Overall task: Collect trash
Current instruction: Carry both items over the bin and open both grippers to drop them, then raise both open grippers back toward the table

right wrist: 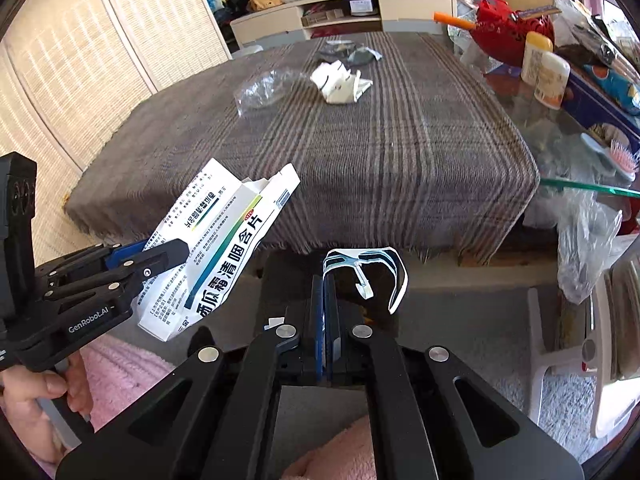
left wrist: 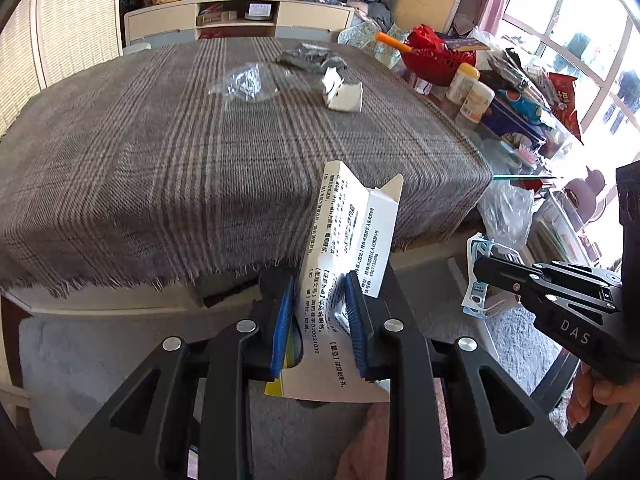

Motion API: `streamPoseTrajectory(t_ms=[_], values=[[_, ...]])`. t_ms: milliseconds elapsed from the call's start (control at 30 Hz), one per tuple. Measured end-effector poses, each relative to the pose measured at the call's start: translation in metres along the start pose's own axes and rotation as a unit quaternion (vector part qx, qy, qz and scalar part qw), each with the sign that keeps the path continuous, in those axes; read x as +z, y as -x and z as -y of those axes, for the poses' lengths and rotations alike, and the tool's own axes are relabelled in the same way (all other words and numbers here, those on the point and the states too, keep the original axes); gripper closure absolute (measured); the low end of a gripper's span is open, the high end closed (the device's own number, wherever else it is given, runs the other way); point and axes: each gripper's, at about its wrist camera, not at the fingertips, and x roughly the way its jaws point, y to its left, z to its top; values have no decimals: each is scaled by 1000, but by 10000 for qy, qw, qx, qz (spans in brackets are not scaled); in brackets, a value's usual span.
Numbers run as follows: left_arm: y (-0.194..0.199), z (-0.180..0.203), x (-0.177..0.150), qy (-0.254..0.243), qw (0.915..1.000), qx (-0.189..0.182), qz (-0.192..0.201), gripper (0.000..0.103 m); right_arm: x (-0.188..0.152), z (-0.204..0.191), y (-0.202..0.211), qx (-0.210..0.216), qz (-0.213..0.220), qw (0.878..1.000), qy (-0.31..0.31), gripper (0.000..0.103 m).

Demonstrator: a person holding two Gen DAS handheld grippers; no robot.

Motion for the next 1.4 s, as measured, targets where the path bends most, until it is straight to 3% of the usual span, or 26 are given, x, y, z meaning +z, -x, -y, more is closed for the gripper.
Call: streamPoseTrajectory(t_ms=[333,833,967,1033,1067,1133,1167,1267,1333,1400], values=[[-67,-1,-36,235,9973,-161,-673,79,-48,14,-66,9,-617,9980,-161,101],[-131,-4,-38,323,9916,-281,-1224,78,-58,15,-116,121,-1122,9934,-227,97],[-130,-6,-36,330,9919,-198,-1211,63,-59,15,-120,79,-1199,9926,-177,96],[-125,-12,-35,333,9925,-125,-1169,63,-60,15,-121,-5,-1235,9923,-125,96],[-122,-17,-34,342,9928,-101,-1144,62,-60,15,-120,-61,-1236,9923,-103,94],[-113,-21,-31,374,9939,-32,-1041,57,-61,17,-116,-121,-1215,9925,-104,65],[-110,-23,-31,394,9942,-19,-1005,53,-61,18,-112,-138,-1164,9930,-118,39],[-97,-29,-28,470,9950,5,-884,50,-59,19,-99,-174,-982,9949,-119,36],[-87,-32,-27,512,9955,48,-793,42,-58,21,-94,-221,-928,9954,-78,28],[-74,-35,-25,552,9962,67,-674,34,-56,20,-86,-327,-826,9960,22,11]])
